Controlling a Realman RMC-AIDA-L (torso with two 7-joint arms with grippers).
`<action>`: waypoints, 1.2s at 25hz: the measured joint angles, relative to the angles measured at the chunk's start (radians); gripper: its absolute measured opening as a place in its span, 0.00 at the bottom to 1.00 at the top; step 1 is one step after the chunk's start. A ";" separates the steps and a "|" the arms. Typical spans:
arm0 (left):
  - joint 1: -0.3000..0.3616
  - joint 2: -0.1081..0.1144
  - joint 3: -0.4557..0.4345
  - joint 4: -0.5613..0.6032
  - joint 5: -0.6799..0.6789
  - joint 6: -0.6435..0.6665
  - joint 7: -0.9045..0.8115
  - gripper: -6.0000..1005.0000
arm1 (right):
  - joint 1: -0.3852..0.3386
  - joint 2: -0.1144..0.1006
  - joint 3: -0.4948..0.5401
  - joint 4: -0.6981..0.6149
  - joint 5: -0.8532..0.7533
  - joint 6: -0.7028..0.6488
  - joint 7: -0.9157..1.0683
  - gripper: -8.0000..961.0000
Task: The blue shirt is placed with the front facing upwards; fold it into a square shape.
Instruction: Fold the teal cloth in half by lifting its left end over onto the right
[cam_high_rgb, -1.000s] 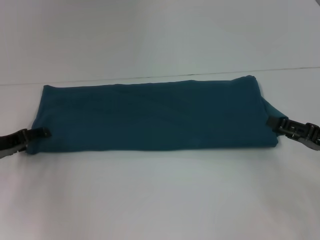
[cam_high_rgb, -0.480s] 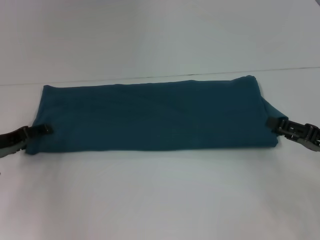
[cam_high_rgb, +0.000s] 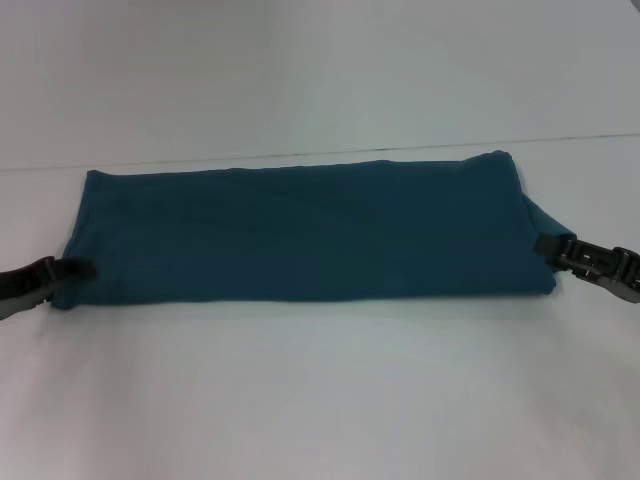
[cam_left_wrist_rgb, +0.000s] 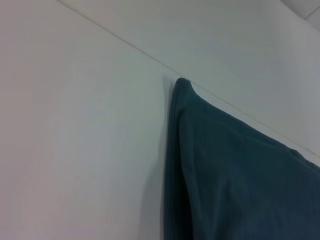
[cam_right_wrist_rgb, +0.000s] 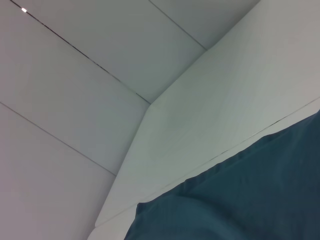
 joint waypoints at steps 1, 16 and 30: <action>0.000 0.000 0.000 0.000 0.004 0.000 -0.001 0.77 | 0.000 0.000 0.000 0.000 0.000 0.000 0.000 0.62; 0.002 0.000 0.001 0.002 0.010 0.005 -0.003 0.30 | -0.001 0.000 0.001 0.000 0.000 0.000 0.000 0.62; 0.030 0.014 -0.026 0.037 0.010 0.091 -0.040 0.01 | 0.000 -0.002 0.001 0.000 0.000 0.000 0.000 0.62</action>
